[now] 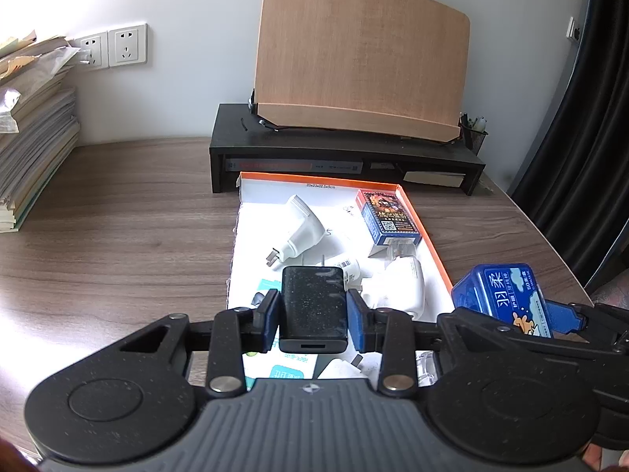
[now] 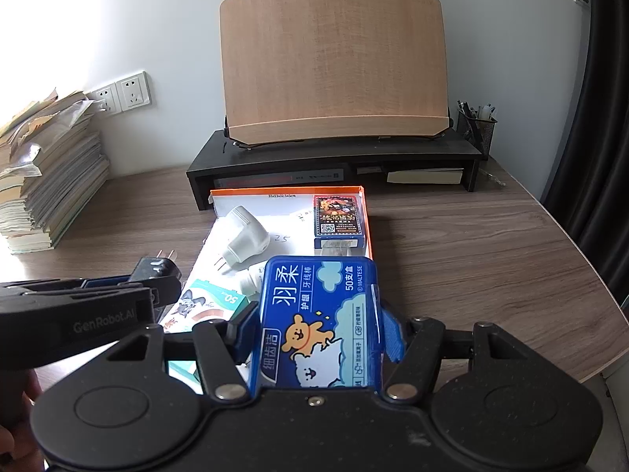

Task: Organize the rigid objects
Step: 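Hold the charger and tissue box above the box, lowering them slowly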

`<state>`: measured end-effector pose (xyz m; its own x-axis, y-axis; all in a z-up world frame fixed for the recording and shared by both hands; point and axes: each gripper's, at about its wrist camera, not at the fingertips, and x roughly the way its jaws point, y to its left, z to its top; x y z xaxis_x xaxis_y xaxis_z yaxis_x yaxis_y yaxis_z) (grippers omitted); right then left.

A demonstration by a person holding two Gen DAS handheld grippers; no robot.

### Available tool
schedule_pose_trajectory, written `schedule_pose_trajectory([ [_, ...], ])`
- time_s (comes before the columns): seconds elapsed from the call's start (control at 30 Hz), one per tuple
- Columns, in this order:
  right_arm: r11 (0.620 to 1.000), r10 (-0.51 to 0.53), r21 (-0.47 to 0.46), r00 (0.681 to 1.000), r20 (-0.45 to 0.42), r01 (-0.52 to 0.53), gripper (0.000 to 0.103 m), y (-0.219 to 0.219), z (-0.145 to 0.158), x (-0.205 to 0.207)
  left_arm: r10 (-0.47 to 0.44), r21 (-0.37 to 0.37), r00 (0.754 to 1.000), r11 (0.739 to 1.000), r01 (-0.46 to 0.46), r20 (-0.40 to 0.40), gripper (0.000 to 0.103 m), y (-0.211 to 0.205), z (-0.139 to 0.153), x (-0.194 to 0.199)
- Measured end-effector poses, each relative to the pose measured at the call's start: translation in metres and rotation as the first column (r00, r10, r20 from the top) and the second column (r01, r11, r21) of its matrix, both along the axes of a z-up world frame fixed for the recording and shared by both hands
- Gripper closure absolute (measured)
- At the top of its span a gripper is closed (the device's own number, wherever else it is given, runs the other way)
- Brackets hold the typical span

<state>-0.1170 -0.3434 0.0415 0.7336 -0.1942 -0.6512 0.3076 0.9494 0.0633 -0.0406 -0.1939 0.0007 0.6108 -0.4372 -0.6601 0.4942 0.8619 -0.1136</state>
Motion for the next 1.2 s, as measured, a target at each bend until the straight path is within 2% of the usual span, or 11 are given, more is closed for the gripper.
schedule_pose_trajectory([
  [1.2, 1.000, 0.007, 0.020, 0.997, -0.078, -0.005, 0.029, -0.006, -0.024, 0.026, -0.003, 0.012, 0.998, 1.000, 0.003, -0.061, 0.067, -0.009, -0.017, 0.025],
])
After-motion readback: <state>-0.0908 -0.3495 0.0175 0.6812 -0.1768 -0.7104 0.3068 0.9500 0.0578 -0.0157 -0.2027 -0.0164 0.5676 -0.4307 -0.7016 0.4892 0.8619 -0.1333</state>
